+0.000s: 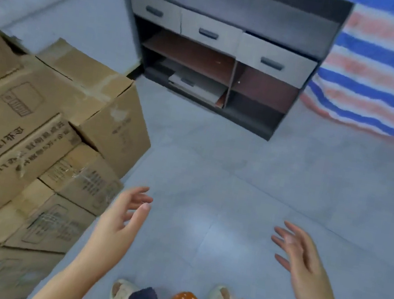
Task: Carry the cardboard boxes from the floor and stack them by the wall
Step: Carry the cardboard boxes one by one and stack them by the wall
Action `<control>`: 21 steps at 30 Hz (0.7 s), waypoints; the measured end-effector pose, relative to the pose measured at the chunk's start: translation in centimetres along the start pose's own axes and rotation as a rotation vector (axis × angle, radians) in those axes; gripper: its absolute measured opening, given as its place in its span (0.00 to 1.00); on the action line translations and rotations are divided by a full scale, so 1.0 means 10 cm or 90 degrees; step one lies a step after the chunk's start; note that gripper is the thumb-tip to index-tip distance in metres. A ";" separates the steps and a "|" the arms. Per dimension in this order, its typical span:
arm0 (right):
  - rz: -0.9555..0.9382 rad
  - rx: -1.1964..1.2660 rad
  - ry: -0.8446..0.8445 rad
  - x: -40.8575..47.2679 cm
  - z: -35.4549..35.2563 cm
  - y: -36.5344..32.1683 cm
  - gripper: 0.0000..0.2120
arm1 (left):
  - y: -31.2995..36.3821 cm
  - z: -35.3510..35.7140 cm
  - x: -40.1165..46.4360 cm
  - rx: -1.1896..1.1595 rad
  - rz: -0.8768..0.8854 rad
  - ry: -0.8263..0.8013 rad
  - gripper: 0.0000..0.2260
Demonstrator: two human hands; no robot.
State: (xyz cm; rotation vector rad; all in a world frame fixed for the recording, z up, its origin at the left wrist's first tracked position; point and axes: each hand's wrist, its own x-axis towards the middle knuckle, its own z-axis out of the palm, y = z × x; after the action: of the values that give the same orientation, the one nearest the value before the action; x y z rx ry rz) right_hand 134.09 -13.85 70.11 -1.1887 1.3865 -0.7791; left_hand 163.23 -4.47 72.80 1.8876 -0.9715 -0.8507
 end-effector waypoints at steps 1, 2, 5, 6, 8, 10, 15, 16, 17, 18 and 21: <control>0.004 0.002 0.019 0.01 -0.20 0.01 0.10 | 0.11 0.18 0.05 -0.003 0.017 -0.017 0.10; 0.009 0.005 0.037 0.03 -0.39 0.03 0.10 | 0.21 0.37 0.10 -0.005 0.031 -0.032 0.10; 0.015 0.021 0.099 0.02 -0.92 0.08 0.10 | 0.48 0.94 0.23 -0.022 0.062 -0.089 0.10; 0.021 0.028 0.123 0.00 -1.07 0.10 0.10 | 0.57 1.12 0.26 -0.021 0.069 -0.117 0.10; 0.035 0.042 0.168 -0.06 -1.35 0.15 0.10 | 0.74 1.46 0.31 -0.016 0.088 -0.171 0.10; 0.051 0.053 0.208 -0.12 -1.58 0.19 0.10 | 0.89 1.75 0.39 -0.006 0.114 -0.220 0.11; 0.094 0.094 0.333 -0.23 -1.90 0.34 0.11 | 1.13 2.33 0.63 0.052 0.156 -0.344 0.11; 0.104 0.108 0.362 -0.25 -1.94 0.38 0.10 | 1.16 2.44 0.70 0.065 0.162 -0.368 0.11; 0.117 0.125 0.393 -0.27 -1.97 0.41 0.10 | 1.20 2.56 0.77 0.078 0.169 -0.395 0.11; 0.131 0.141 0.425 -0.27 -2.01 0.43 0.10 | 1.26 2.69 0.85 0.090 0.177 -0.423 0.11; 0.165 0.180 0.518 -0.27 -2.12 0.48 0.10 | 1.46 3.12 1.09 0.115 0.214 -0.516 0.10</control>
State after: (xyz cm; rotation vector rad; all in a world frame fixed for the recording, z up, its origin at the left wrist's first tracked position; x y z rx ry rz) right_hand 112.16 -13.38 70.45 -0.4459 1.9472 -1.2938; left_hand 138.16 -30.38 70.35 1.4385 -1.8398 -1.3841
